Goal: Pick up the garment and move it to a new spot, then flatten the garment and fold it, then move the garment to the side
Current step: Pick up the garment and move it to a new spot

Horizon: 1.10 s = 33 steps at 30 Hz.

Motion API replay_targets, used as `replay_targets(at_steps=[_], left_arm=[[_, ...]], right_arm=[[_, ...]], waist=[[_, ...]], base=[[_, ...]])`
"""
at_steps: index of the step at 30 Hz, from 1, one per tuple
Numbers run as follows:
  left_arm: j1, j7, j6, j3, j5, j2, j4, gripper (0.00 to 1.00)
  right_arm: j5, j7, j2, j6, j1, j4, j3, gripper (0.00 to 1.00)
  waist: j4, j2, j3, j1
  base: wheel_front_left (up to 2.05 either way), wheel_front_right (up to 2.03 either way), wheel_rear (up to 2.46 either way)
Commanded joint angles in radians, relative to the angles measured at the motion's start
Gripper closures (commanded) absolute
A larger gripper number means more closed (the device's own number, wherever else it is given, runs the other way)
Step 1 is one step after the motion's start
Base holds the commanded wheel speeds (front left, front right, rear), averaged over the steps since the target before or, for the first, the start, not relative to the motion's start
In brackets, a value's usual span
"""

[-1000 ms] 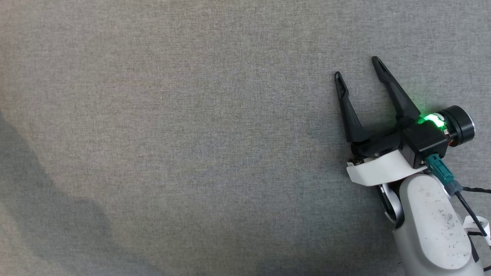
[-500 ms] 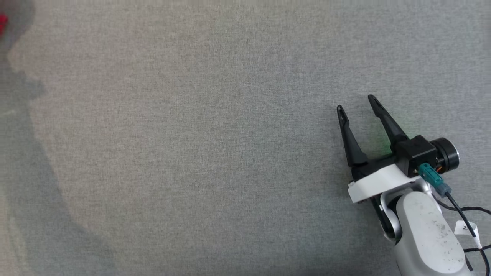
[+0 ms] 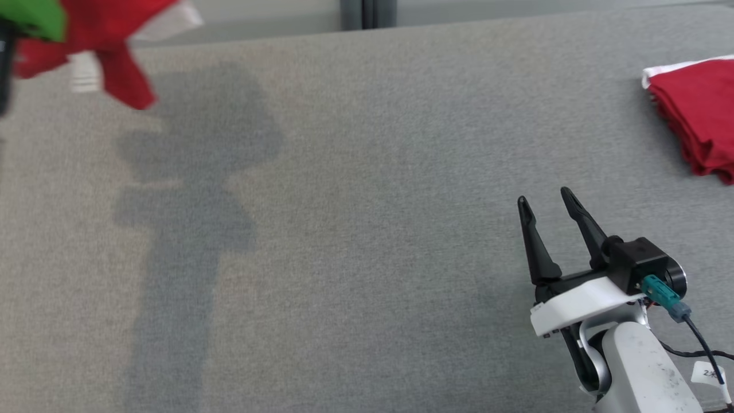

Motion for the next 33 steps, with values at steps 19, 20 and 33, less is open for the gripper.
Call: replay_targets(at_steps=[19, 20, 33], left_arm=[[0.535, -0.163, 0.083, -0.161, -0.055, -0.349, 0.034, 1.0], [0.549, -0.166, 0.081, -0.158, -0.058, -0.359, 0.051, 1.0], [0.651, -0.177, 0.057, -0.077, 0.014, -0.42, 0.132, 0.0]], right_arm=[[0.019, -0.004, -0.004, -0.002, 0.061, -0.012, -0.084, 0.0], [0.021, -0.004, -0.004, -0.002, 0.059, -0.011, -0.081, 0.0], [0.021, -0.004, -0.004, -0.002, 0.039, 0.016, -0.046, 0.0]], waist=[[-0.137, -0.0001, -0.066, 0.0001], [-0.139, -0.0001, -0.062, 0.0001], [-0.133, -0.0001, -0.062, 0.0001]], base=[[0.0, 0.0, 0.0], [0.0, 0.0, 0.0], [0.0, 0.0, 0.0]])
